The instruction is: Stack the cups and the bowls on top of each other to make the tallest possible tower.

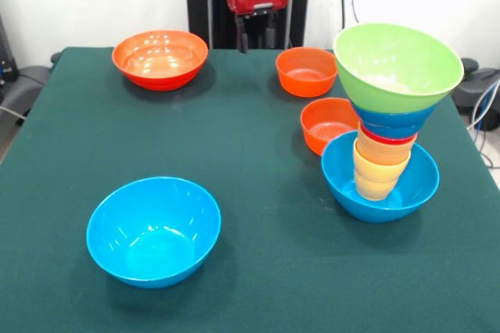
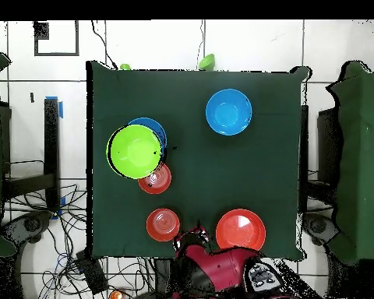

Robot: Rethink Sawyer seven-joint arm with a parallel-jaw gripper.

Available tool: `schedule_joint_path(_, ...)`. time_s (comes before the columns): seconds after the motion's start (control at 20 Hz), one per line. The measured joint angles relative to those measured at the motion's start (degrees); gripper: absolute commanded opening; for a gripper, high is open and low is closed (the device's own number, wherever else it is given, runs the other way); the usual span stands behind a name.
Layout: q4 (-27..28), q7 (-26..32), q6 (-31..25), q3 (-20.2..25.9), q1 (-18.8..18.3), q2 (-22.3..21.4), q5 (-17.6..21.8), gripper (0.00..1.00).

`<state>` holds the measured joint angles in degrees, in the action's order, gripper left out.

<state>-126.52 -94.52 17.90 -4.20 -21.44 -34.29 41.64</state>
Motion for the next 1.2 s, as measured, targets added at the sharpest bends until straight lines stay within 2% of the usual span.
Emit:
schedule_joint_path(0.25,1.0,0.0,2.7,-4.9,1.4,3.5,0.0,1.00)
schedule_joint_path(0.4,0.9,0.0,2.4,-5.7,0.9,2.8,0.9,1.00)
schedule_joint_path(0.45,0.7,0.0,1.4,-5.3,-0.3,1.4,1.7,1.00)
schedule_joint_path(0.6,-0.1,0.0,-1.6,-3.4,-3.3,-2.0,2.5,1.00)
schedule_joint_path(0.65,-0.9,0.0,-4.3,-1.5,-6.0,-4.6,2.6,1.00)
schedule_joint_path(0.75,-1.6,0.0,-6.8,0.5,-8.5,-6.9,2.6,1.00)
schedule_joint_path(0.8,-2.8,0.0,-10.3,3.7,-12.3,-9.7,2.6,1.00)
schedule_joint_path(0.95,-3.9,0.0,-13.9,7.8,-16.4,-12.0,2.5,1.00)
schedule_joint_path(1.2,-4.1,0.0,-15.8,11.7,-18.7,-13.0,2.6,1.00)
